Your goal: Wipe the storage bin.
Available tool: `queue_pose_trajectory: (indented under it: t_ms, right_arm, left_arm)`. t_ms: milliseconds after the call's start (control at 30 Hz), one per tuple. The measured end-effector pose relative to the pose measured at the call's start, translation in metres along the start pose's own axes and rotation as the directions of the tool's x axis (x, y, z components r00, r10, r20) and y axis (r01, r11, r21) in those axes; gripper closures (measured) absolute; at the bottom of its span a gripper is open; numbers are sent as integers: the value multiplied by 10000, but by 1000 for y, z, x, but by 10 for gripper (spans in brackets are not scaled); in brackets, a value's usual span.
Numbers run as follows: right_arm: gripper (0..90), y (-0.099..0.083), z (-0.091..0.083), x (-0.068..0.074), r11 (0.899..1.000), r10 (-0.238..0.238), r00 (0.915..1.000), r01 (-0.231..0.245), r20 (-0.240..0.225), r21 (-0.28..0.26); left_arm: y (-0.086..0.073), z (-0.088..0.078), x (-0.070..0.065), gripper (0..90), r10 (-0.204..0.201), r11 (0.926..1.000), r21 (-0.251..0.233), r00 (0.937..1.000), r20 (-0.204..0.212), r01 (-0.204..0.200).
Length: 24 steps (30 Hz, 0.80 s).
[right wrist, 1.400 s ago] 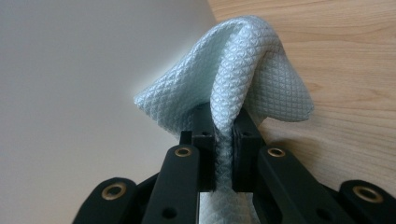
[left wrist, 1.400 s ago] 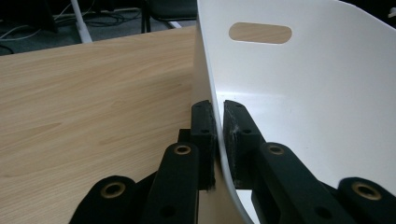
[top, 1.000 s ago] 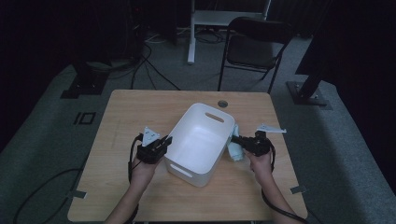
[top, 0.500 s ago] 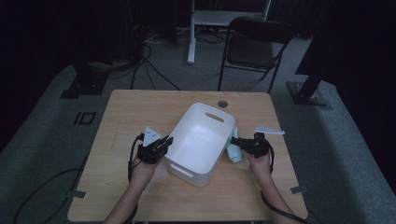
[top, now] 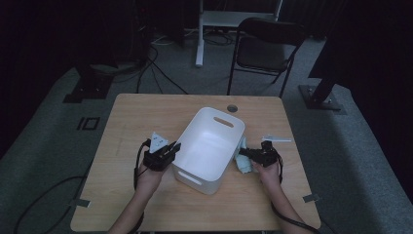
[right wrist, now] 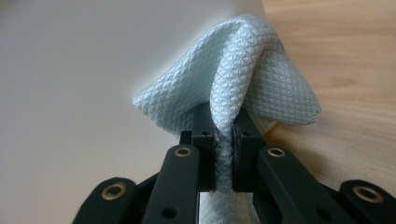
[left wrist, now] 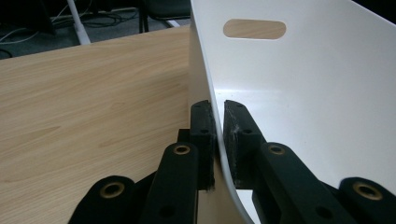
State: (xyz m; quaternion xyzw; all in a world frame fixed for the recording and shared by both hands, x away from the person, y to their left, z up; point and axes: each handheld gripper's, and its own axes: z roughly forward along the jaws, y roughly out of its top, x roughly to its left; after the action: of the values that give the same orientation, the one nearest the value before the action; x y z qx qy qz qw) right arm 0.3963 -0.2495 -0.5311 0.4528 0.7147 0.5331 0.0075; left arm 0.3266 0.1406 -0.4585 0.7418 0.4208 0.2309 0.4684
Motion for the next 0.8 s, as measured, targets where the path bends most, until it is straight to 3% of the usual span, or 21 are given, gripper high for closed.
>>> queue_pose_trajectory:
  t_ms: [233,400,667,800]
  right_arm:
    - [830,-6,7,-6,9983,279,9995,-287,154,515]
    - [832,-3,4,2,9987,19,9995,-36,320,507]
    - [831,12,-20,31,9965,-662,9961,630,-578,-555]
    - [830,17,-29,40,9925,-764,9920,661,-1007,-1026]
  left_arm:
    - [0,0,0,832,-50,10000,-14,10000,-50,50]
    - [0,0,-2,832,-69,10000,5,9998,-198,69]
    - [0,0,-1,833,-129,9999,-14,9998,-174,128]
    - [0,1,-2,832,-107,9999,-21,9998,-152,107]
